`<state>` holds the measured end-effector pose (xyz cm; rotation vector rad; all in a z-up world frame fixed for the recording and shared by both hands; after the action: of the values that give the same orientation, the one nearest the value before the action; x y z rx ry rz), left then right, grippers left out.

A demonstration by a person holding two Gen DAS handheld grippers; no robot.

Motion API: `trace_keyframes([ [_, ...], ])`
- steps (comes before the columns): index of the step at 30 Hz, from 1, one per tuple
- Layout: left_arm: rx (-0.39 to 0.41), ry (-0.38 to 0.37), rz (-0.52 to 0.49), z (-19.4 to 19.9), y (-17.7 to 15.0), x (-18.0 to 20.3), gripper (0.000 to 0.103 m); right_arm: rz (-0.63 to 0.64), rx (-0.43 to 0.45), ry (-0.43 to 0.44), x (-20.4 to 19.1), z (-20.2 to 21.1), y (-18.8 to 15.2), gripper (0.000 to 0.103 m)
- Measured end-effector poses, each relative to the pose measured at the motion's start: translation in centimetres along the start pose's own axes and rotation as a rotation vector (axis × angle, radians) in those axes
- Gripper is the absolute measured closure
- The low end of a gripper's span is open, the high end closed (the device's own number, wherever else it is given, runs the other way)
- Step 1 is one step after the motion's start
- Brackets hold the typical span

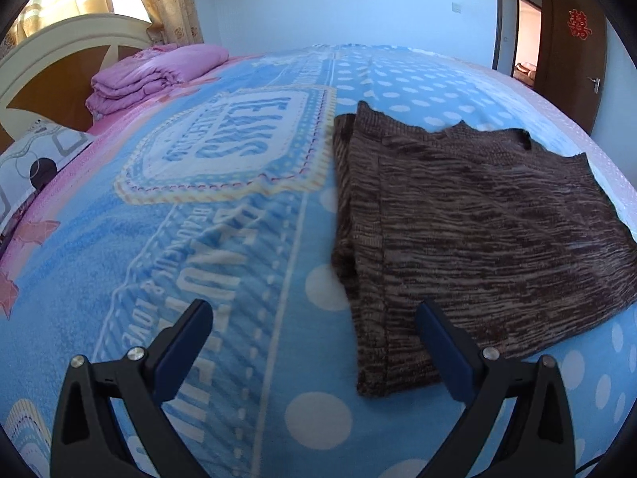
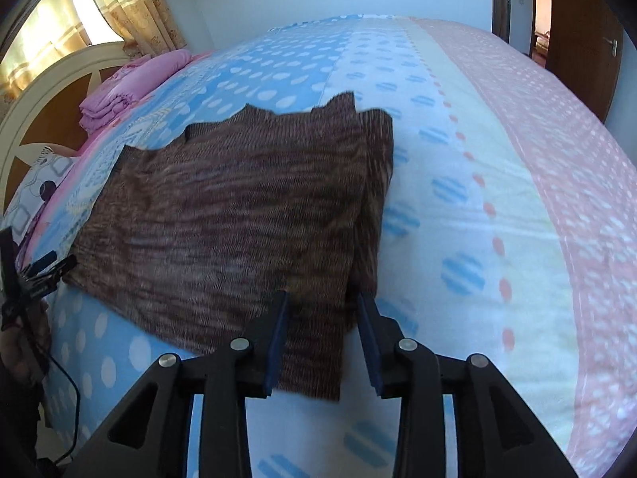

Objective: Fold small clothes

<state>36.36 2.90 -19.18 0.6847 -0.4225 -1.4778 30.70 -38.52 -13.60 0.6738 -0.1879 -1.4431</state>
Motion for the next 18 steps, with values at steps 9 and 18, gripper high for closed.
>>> trace_keyframes([
  [9, -0.061, -0.002, 0.001, -0.7, -1.0, -0.6, 0.0, 0.005, 0.009, -0.037, 0.3, 0.8, -2.7, 0.096],
  [18, 0.053, 0.062, 0.049, 2.3, 0.5, -1.7, 0.0, 0.143, 0.163, -0.15, -5.5, 3.5, 1.4, 0.079],
])
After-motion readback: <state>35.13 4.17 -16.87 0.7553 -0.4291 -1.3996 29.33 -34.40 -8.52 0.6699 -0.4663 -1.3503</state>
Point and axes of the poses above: each gripper's, at about its wrist camera, not at the fingertips, and z roughly against the way its jaws point, x to its right, y to its top, the point moved 6 cm from there along -z, roughly the way its jaws point, and after that the axes turned 7 degrees about y, right-handed, at the moved point
